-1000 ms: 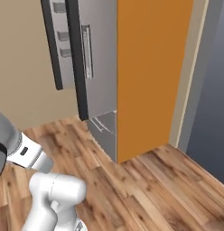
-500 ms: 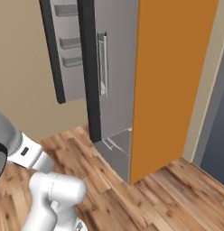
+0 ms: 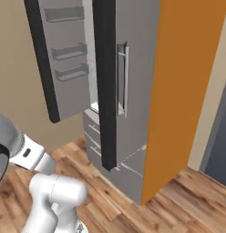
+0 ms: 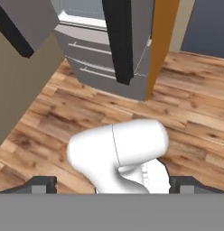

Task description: Grab the onion and lemon from the fridge, place them in the blender, close the lid, and turn on the blender to create a marinade.

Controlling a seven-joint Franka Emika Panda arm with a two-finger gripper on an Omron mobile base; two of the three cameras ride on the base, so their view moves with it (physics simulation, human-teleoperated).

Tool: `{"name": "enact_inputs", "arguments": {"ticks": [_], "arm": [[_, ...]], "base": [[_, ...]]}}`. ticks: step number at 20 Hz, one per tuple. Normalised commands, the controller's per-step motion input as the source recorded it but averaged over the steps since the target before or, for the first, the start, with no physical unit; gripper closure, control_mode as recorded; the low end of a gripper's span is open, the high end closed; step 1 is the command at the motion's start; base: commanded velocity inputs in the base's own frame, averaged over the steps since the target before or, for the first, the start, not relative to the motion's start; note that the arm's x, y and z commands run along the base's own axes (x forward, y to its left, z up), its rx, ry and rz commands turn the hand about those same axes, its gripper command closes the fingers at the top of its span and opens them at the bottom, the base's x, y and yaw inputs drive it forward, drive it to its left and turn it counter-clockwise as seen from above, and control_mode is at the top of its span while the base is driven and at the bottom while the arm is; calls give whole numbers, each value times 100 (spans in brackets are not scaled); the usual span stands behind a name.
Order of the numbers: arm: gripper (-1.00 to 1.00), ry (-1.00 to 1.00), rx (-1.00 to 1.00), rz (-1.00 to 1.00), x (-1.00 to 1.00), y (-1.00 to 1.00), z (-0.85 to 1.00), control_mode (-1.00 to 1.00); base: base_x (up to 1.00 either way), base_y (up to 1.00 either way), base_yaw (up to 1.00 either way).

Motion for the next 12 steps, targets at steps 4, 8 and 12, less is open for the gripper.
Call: {"name": "enact_inputs", "arguments": {"ticks": [4, 8, 12], "arm": [[-100, 0, 0, 0, 0, 0, 0, 100], [-100, 0, 0, 0, 0, 0, 0, 100], [-100, 0, 0, 0, 0, 0, 0, 100]], "base": [[70, 80, -42], [64, 84, -41], [70, 71, -40]]}}
